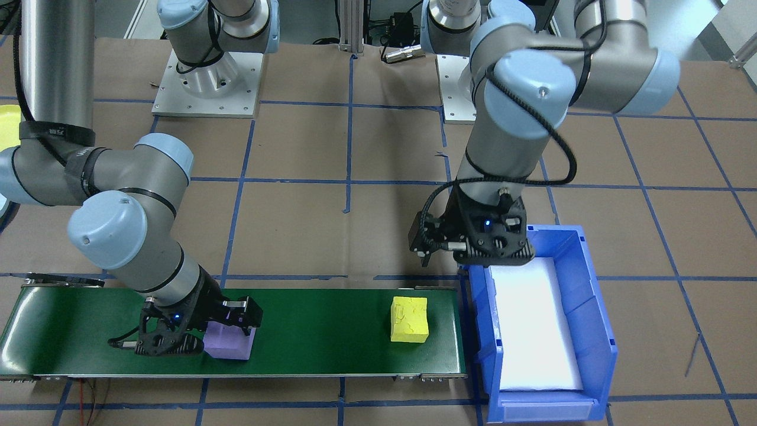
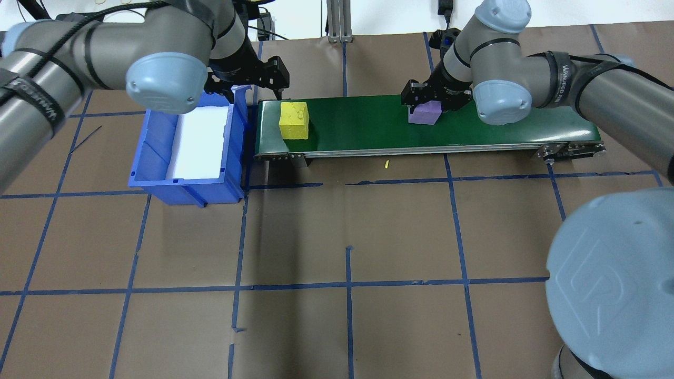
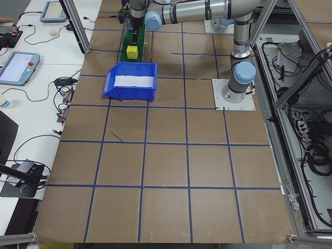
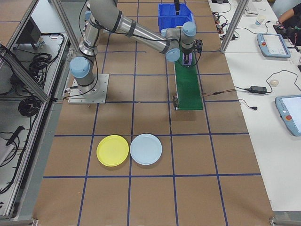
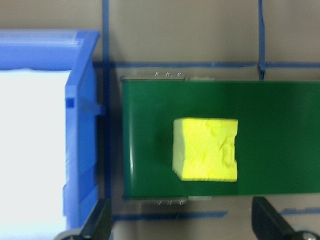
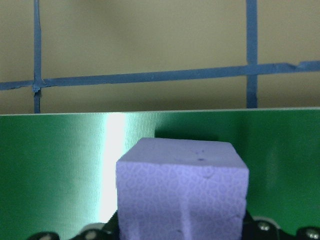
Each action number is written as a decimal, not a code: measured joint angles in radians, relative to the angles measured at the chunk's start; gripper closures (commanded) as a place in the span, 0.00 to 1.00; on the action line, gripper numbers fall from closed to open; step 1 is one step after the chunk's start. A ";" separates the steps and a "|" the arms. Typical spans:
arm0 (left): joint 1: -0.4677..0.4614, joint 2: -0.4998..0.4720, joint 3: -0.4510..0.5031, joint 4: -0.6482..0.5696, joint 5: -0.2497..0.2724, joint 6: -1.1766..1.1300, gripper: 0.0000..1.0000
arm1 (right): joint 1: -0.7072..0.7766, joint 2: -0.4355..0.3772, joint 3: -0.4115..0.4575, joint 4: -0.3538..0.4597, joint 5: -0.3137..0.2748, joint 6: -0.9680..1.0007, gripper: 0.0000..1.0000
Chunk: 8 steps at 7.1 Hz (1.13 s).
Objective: Move block left to right into plate
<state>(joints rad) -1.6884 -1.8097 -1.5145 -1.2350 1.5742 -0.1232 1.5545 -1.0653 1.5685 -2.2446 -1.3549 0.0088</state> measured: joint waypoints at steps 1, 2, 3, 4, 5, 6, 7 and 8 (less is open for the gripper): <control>0.005 0.078 -0.004 -0.094 0.028 0.003 0.00 | -0.013 -0.020 -0.016 0.005 -0.047 -0.086 0.64; 0.011 0.155 -0.007 -0.193 0.043 0.004 0.00 | -0.046 -0.068 -0.003 0.030 -0.119 -0.230 0.65; 0.015 0.219 -0.007 -0.272 0.048 0.005 0.00 | -0.106 -0.135 0.037 0.063 -0.193 -0.399 0.67; 0.026 0.257 -0.008 -0.326 0.050 0.005 0.00 | -0.202 -0.207 0.098 0.083 -0.252 -0.577 0.69; 0.052 0.274 -0.009 -0.371 0.047 0.012 0.00 | -0.325 -0.262 0.164 0.091 -0.288 -0.752 0.69; 0.088 0.284 -0.006 -0.407 0.039 0.041 0.00 | -0.484 -0.294 0.226 0.089 -0.297 -0.941 0.70; 0.115 0.292 -0.003 -0.423 0.034 0.076 0.00 | -0.630 -0.304 0.269 0.083 -0.285 -1.105 0.70; 0.126 0.302 -0.006 -0.428 0.033 0.090 0.00 | -0.756 -0.302 0.297 0.076 -0.262 -1.240 0.70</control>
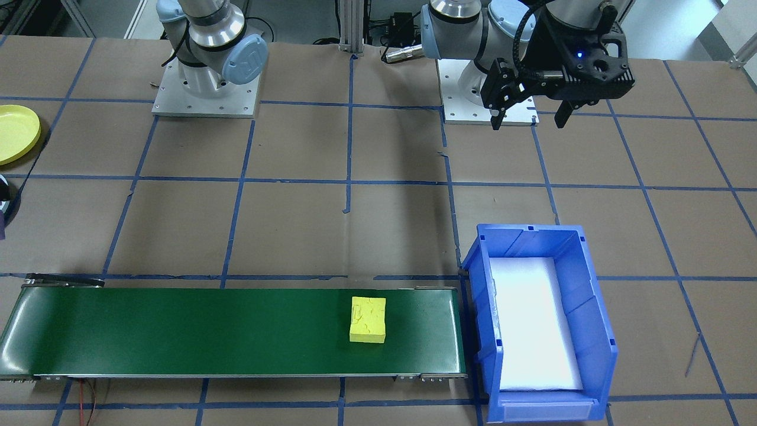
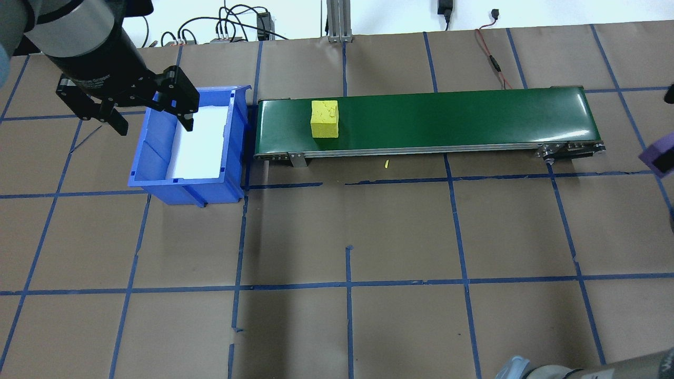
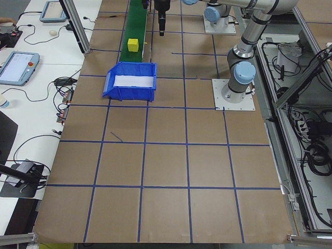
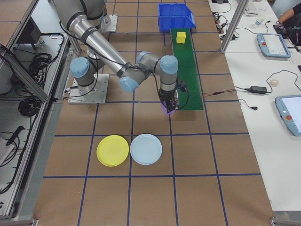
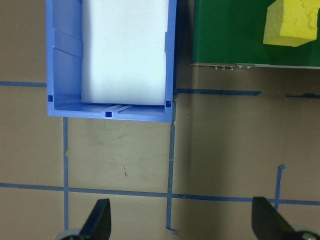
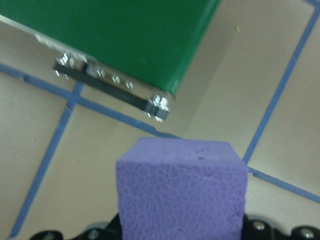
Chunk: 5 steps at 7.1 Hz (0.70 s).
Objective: Move block left to right into plate
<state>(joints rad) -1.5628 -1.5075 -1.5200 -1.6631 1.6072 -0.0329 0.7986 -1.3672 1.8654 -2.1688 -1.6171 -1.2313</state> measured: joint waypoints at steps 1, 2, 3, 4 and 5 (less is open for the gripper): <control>0.004 0.007 -0.002 -0.002 -0.001 0.005 0.00 | -0.110 0.011 0.015 -0.004 0.016 -0.099 0.67; 0.005 0.011 -0.003 -0.003 0.001 0.006 0.00 | -0.201 0.037 0.025 -0.018 0.035 -0.177 0.30; 0.007 0.012 -0.004 -0.004 0.005 0.007 0.00 | -0.262 0.084 0.028 -0.049 0.064 -0.238 0.00; 0.007 0.013 -0.004 -0.004 0.007 0.007 0.00 | -0.290 0.136 0.022 -0.070 0.079 -0.281 0.00; 0.007 0.013 -0.004 -0.004 0.006 0.006 0.00 | -0.301 0.172 0.011 -0.079 0.080 -0.302 0.00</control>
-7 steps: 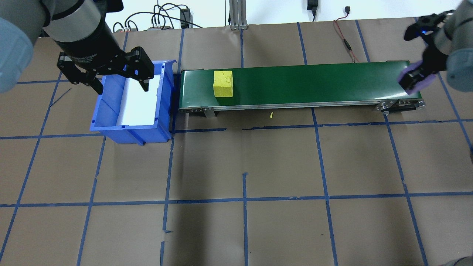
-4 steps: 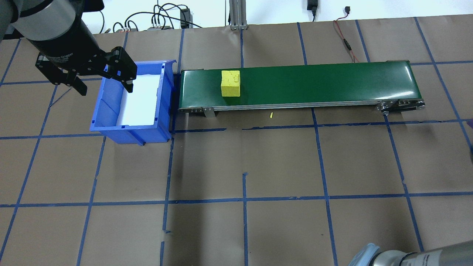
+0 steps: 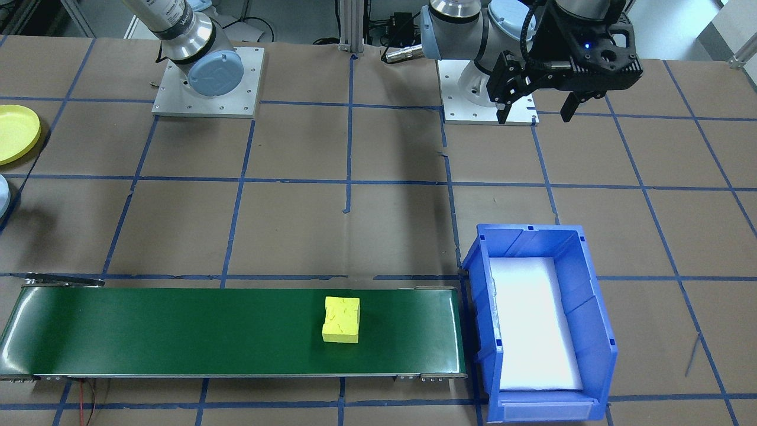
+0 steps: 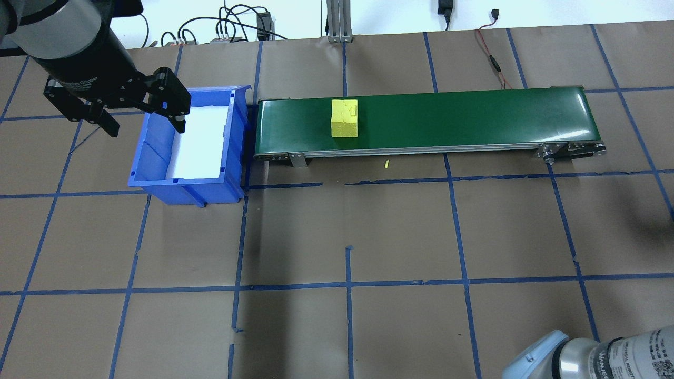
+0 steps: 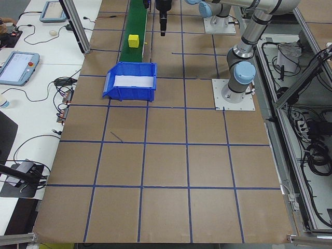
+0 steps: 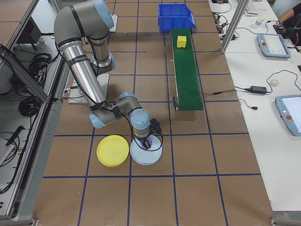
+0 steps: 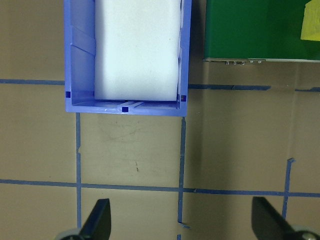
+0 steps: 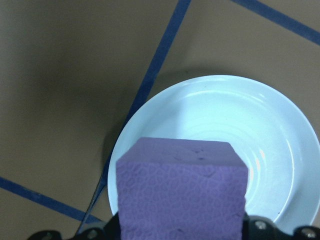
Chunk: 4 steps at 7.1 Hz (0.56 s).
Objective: Move block left to right into plate
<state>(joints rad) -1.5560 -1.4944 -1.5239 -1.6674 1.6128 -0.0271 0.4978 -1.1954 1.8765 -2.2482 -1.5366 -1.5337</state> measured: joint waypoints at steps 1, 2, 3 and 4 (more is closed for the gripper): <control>0.001 0.000 0.000 0.000 -0.002 0.000 0.00 | -0.004 0.011 -0.009 -0.003 -0.004 0.000 0.00; 0.002 0.000 0.000 0.000 -0.003 0.000 0.00 | -0.002 0.002 -0.014 0.003 -0.005 0.041 0.00; 0.002 0.000 -0.001 0.000 -0.003 -0.001 0.00 | 0.018 -0.034 -0.016 0.036 -0.006 0.136 0.00; 0.003 0.000 -0.001 -0.002 -0.001 -0.001 0.00 | 0.074 -0.095 -0.018 0.110 -0.004 0.248 0.00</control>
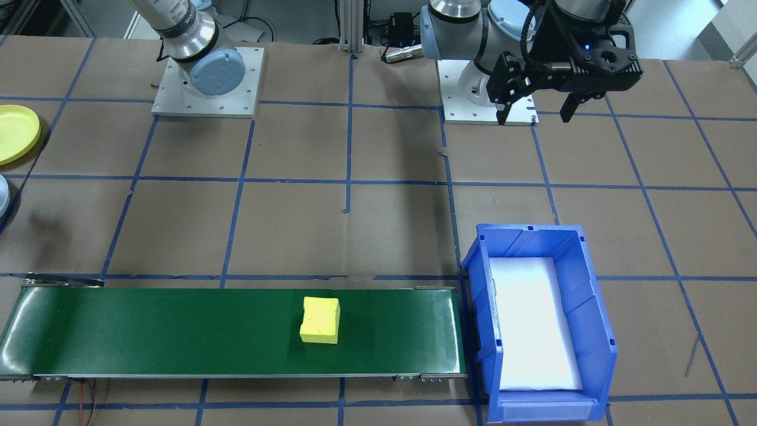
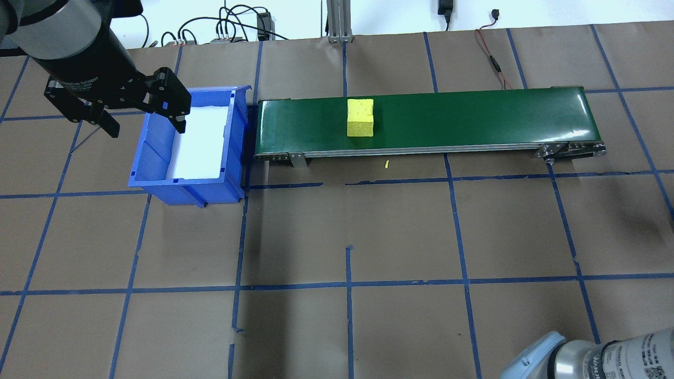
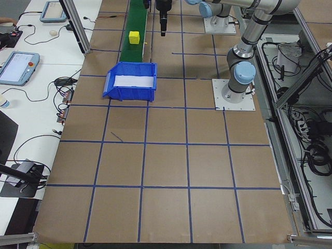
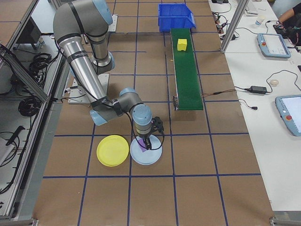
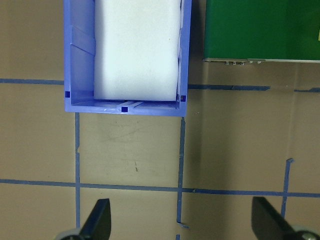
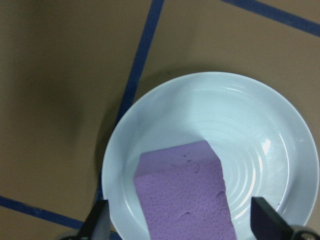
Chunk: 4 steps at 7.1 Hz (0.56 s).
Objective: Move block left to right into plate
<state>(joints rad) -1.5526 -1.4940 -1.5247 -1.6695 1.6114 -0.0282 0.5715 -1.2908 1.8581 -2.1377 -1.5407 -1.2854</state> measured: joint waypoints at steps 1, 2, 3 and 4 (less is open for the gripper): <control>0.004 0.000 0.000 -0.003 0.001 0.004 0.00 | 0.091 -0.067 -0.005 0.095 0.005 0.133 0.00; 0.008 0.000 0.001 -0.004 0.001 0.010 0.00 | 0.202 -0.113 -0.013 0.158 0.026 0.277 0.00; 0.011 0.000 0.001 -0.005 0.001 0.013 0.00 | 0.324 -0.131 -0.028 0.185 0.071 0.437 0.00; 0.012 -0.002 0.004 -0.005 -0.001 0.021 0.00 | 0.441 -0.130 -0.048 0.192 0.128 0.617 0.00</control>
<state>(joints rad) -1.5404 -1.4963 -1.5210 -1.6747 1.6108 -0.0075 1.0125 -1.4204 1.8105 -1.9454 -1.4129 -0.6684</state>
